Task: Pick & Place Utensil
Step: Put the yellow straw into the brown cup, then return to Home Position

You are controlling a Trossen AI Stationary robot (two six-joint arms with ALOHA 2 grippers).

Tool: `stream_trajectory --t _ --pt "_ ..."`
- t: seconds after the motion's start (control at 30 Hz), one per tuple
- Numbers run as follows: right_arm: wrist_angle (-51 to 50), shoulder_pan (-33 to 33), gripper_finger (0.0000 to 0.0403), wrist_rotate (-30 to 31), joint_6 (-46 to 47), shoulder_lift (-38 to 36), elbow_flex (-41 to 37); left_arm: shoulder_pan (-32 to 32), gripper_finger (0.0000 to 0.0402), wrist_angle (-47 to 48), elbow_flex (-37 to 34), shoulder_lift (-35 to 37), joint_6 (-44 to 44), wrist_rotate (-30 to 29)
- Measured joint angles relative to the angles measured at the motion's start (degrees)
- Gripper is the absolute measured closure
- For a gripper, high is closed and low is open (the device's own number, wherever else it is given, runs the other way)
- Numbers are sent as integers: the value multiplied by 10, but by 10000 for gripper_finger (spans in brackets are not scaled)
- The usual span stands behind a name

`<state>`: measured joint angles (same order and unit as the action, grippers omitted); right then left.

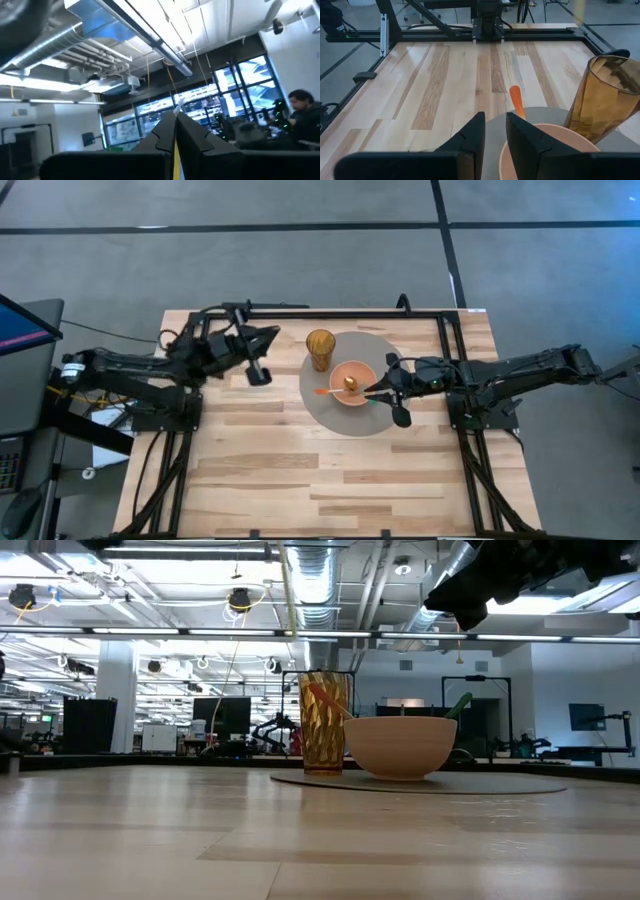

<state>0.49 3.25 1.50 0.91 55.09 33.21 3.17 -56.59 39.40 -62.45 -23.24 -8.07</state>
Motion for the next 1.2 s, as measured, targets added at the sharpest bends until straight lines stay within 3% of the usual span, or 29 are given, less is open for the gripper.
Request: stream_trajectory --t 0.27,0.53,0.73,0.97,1.2 --pt "0 0 331 0 -28 0 0 83 395 -186 0 -159 3 53" --pt "0 0 331 0 -28 0 0 114 383 -197 0 -247 73 48" --pt "11 0 331 0 -30 0 0 124 352 -184 0 -262 71 21" --pt "72 0 331 0 -30 -17 0 121 279 -181 0 -258 72 4" --pt "26 1 331 0 -30 -100 0 85 228 -118 -1 -187 71 4"
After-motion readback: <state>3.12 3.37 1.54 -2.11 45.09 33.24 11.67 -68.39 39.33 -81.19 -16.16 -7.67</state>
